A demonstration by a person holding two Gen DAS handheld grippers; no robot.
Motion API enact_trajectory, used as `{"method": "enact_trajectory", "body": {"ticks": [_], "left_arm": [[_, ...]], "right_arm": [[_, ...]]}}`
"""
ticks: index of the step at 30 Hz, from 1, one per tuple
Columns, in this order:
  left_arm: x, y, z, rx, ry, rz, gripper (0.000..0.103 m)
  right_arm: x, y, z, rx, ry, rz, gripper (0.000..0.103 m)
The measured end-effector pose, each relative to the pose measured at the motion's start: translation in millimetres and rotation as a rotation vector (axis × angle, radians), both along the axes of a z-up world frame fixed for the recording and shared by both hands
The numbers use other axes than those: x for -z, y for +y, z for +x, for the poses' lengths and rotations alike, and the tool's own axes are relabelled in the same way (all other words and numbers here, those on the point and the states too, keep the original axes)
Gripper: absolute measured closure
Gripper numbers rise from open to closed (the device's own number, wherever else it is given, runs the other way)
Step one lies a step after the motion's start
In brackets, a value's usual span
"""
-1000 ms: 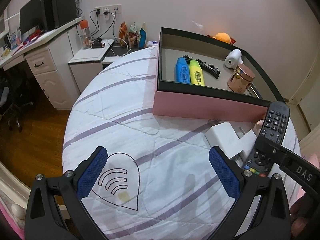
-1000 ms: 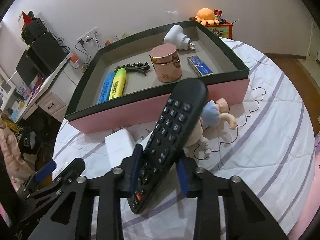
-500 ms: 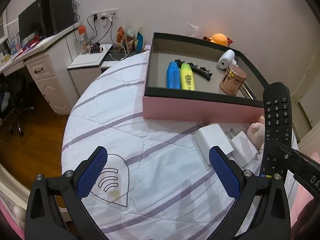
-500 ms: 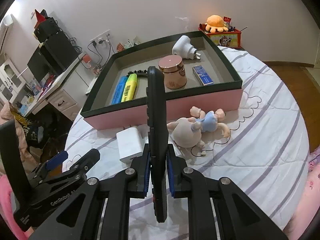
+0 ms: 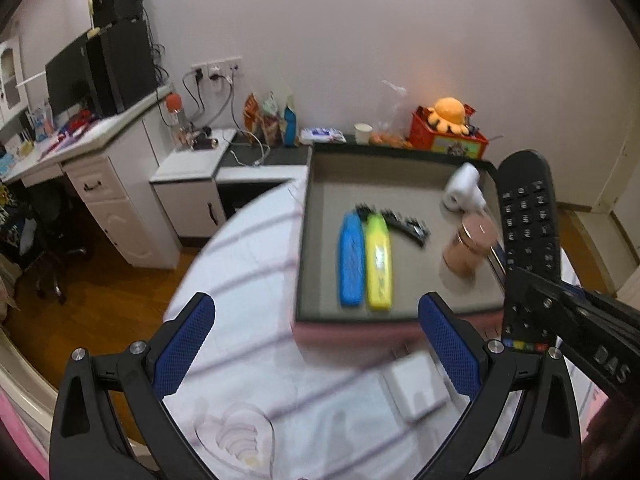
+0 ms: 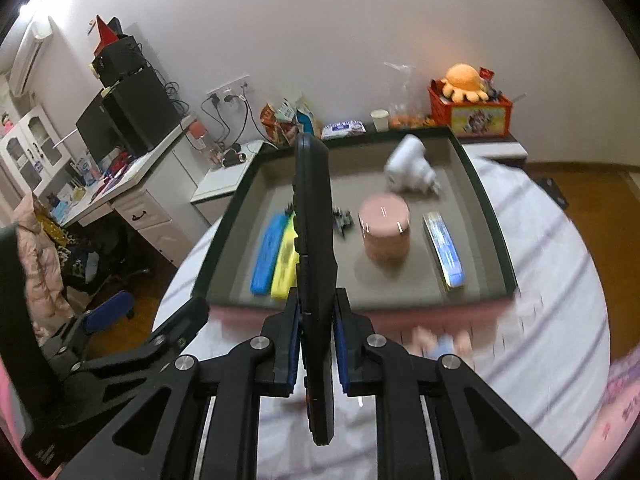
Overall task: Organize rigid objects
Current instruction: 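Lift the black remote into the pink box and open the right gripper, then withdraw the right gripper from the pink box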
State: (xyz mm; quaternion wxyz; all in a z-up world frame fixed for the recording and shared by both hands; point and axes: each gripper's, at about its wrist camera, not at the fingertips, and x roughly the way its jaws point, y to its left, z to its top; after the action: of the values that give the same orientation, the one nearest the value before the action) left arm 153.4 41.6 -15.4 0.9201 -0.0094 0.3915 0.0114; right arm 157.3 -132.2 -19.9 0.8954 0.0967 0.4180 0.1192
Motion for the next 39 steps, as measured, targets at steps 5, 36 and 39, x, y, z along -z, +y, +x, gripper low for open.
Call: {"method": "enact_trajectory", "body": {"ticks": [5,36,39], "left_arm": [[2,12,28,-0.036,-0.003,0.003,0.000],[16,21,30,-0.059,0.008,-0.042,0.000],[9,14,21,-0.048,-0.005,-0.040,0.000]], "right_arm": [[8,15,52,-0.036,0.024,-0.020,0.088],[23,11,67,-0.005,0.049,-0.029,0.039],[11,2,54,0.003,0.013,-0.005,0.039]]}}
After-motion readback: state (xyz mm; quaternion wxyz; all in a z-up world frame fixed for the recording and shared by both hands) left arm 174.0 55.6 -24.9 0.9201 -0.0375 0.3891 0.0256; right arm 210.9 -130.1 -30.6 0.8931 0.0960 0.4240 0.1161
